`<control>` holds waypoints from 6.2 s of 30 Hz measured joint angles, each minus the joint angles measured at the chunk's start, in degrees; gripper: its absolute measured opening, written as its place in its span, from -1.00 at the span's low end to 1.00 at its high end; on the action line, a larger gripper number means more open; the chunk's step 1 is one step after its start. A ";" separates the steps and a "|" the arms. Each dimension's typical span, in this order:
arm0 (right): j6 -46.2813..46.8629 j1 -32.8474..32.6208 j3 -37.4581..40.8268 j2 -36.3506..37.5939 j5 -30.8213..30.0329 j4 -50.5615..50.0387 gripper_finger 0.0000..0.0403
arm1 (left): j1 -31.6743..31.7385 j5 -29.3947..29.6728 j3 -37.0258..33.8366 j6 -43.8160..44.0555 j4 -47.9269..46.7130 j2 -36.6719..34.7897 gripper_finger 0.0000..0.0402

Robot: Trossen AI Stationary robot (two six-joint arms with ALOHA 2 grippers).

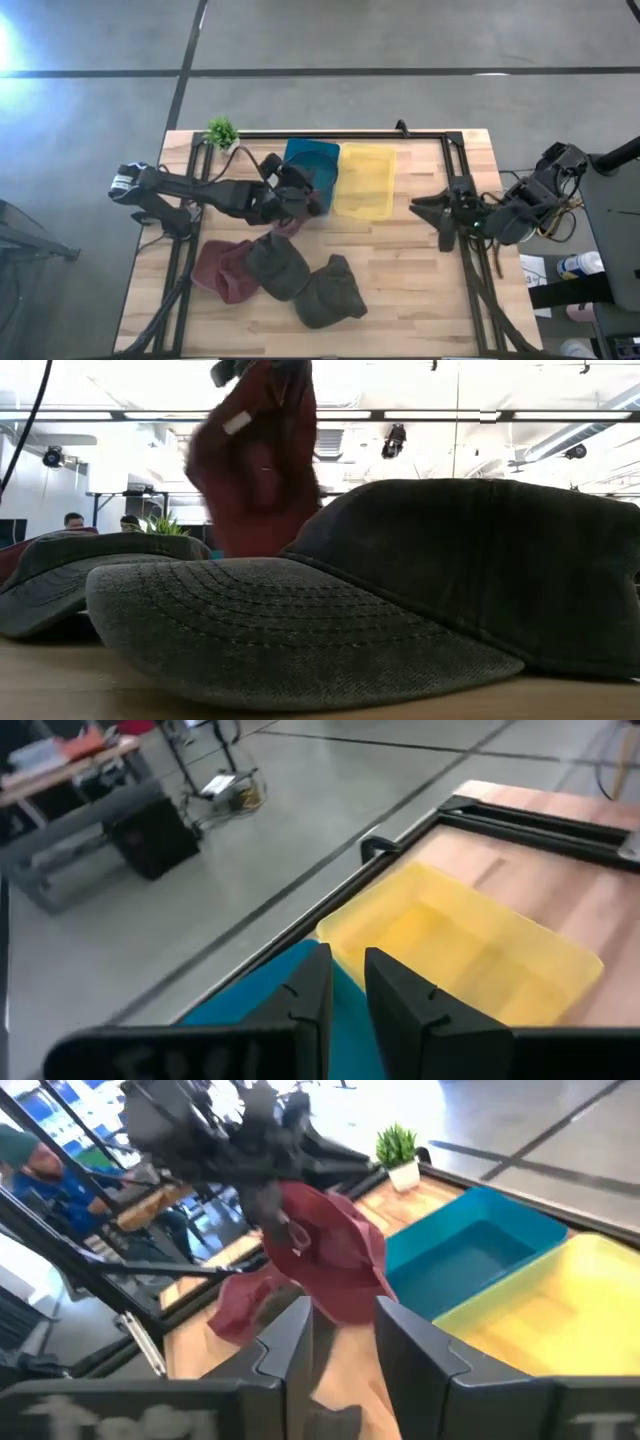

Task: Pick & Place hat
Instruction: Put the right red cap into the yellow bin

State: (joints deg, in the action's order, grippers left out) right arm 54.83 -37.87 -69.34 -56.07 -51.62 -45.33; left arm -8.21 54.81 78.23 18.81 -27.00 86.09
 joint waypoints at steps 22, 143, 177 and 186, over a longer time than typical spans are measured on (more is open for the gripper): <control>-53.09 13.67 -5.49 -22.32 12.45 23.42 0.11 | -11.49 4.41 22.72 -41.12 -9.47 9.20 -0.69; -20.43 18.29 -21.61 -21.85 27.21 -1.35 -0.89 | -7.91 1.25 24.51 -98.37 34.97 13.74 -0.41; -41.61 20.44 -21.18 -27.43 45.60 5.87 -0.06 | -14.06 0.10 22.78 -93.61 31.93 13.85 -0.40; -43.10 21.06 -21.10 -29.34 49.00 7.42 -0.27 | -15.45 0.12 22.76 -93.29 31.96 13.85 -0.41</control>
State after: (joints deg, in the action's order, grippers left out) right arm 11.73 -16.80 -90.43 -85.41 -2.62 -37.90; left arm -23.66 54.93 100.99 -74.48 4.96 99.94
